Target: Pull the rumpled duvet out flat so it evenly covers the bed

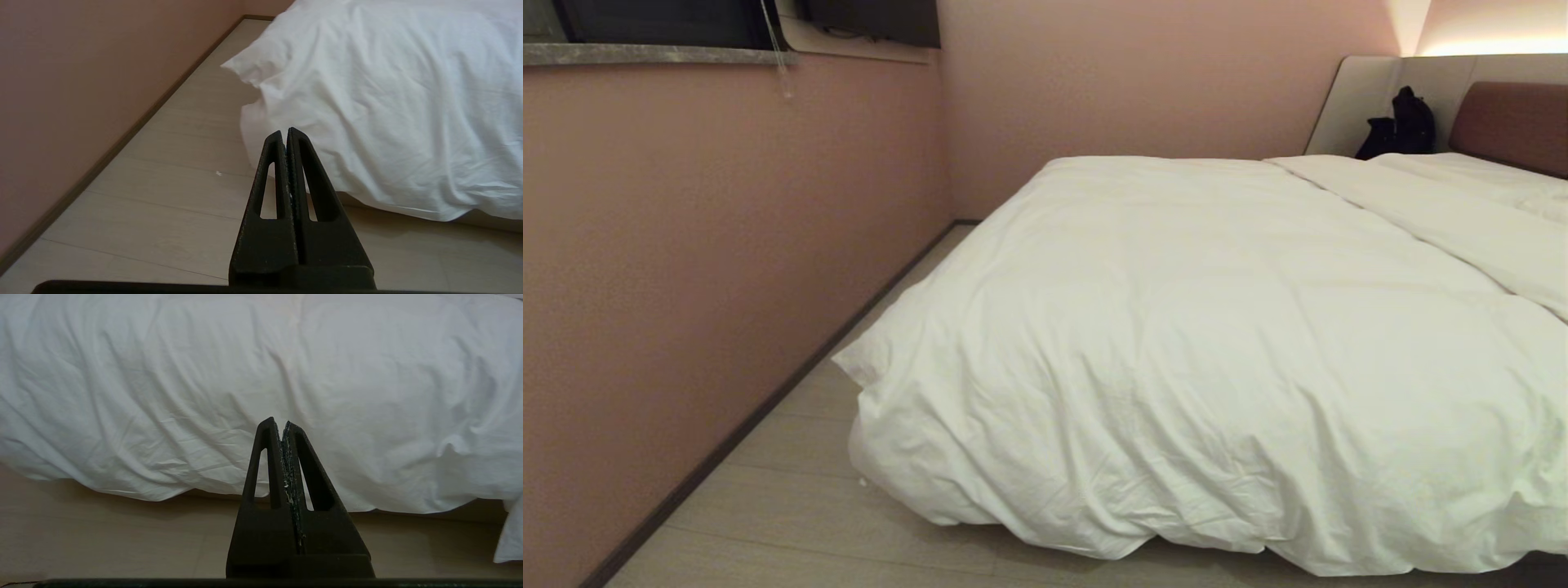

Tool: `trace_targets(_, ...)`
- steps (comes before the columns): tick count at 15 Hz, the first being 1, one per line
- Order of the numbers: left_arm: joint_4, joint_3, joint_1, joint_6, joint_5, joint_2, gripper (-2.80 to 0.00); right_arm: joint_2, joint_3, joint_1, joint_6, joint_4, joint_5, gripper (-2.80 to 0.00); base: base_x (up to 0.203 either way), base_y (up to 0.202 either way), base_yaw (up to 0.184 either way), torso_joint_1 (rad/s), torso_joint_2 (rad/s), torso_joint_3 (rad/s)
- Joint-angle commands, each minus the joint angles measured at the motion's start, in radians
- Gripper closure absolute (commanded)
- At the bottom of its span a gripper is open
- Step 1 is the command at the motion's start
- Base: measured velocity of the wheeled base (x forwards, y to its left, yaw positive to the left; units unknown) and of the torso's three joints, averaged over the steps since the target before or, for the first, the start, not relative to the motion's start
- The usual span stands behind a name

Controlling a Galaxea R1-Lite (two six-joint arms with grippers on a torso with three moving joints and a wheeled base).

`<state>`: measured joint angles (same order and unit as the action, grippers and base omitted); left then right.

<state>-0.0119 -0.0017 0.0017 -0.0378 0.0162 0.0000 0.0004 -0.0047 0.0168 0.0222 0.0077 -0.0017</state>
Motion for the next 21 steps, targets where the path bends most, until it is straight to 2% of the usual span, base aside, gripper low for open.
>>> trace_targets(1, 0.000, 0.000, 0.000, -0.001, 0.001, 0.000, 0.00, 0.000, -0.001, 0.000, 0.001, 0.000, 0.000, 0.00, 0.000, 0.197, 0.000, 0.002, 0.00, -0.002)
trace_targets(21, 0.000, 0.000, 0.001, -0.001, 0.001, 0.000, 0.00, 0.000, 0.000, 0.000, 0.001, 0.000, 0.000, 0.00, 0.000, 0.198, -0.001, 0.002, 0.00, 0.002)
